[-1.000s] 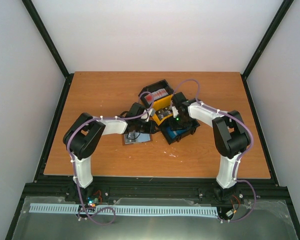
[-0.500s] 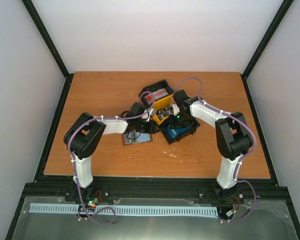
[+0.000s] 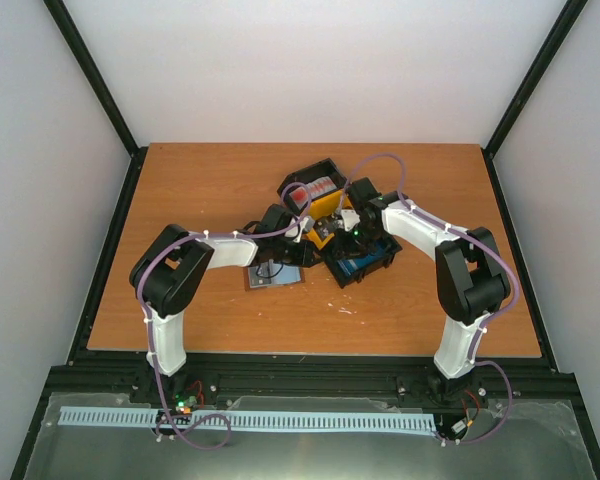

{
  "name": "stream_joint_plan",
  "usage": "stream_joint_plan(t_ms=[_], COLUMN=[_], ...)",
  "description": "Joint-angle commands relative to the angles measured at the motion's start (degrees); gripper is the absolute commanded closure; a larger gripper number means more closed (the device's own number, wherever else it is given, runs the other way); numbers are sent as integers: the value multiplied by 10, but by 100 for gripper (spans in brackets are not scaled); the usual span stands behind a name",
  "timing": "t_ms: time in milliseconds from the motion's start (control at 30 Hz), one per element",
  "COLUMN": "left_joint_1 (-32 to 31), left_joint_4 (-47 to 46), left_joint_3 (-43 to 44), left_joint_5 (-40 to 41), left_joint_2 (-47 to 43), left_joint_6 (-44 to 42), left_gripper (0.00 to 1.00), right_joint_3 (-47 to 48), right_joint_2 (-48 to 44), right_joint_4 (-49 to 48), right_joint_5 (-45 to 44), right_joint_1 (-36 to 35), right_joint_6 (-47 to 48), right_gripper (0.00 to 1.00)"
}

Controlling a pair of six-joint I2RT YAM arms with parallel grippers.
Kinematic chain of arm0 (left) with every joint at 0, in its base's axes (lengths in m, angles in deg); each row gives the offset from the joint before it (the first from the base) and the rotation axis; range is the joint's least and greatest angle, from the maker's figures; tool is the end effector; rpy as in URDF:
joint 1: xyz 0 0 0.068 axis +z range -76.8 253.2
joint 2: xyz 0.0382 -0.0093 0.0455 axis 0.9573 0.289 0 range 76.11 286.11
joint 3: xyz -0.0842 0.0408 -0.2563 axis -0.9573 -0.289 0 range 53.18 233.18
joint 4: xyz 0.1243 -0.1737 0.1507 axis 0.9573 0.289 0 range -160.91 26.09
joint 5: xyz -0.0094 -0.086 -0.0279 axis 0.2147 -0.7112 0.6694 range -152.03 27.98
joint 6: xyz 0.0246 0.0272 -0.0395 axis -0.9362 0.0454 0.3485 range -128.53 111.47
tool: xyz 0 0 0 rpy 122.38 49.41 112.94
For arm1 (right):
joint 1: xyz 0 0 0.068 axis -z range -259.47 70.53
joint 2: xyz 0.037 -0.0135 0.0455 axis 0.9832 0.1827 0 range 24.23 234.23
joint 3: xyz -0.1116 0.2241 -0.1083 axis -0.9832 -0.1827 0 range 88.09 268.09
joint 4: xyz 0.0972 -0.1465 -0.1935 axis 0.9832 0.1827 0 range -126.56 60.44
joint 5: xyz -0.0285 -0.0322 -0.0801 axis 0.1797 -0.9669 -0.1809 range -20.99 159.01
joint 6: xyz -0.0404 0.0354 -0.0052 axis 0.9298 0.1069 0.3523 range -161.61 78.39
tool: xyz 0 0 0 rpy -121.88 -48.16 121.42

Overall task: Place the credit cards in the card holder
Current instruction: Pick up the credit card from the storage box.

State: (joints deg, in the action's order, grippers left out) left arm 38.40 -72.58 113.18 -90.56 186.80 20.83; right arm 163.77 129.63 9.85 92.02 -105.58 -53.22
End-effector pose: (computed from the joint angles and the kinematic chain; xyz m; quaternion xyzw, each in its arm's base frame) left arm 0.3055 -0.2330 0.1295 0.1292 0.9027 -0.3758 0.1648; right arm 0.3155 0.1701 0.1949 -0.1466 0.9619 0.2256 0.0480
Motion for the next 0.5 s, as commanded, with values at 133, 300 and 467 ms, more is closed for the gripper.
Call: stream_joint_plan(t_ms=[133,300,467], left_joint_1=[-11,-11,-10], left_joint_4=[9,9,11], left_joint_3=[14,13,14], left_joint_5=[13,13,13], left_joint_2=[20,18,17], left_joint_6=[-19,-19,-19], left_gripper=[63,63,63], right_joint_3=[-2,-2,6], right_joint_2=[2,6,21], right_joint_4=[45,45,34], right_joint_5=[22,4,-8], right_joint_1=[-4,-4,-6], right_joint_6=[17,22,29], right_gripper=[73,68,67])
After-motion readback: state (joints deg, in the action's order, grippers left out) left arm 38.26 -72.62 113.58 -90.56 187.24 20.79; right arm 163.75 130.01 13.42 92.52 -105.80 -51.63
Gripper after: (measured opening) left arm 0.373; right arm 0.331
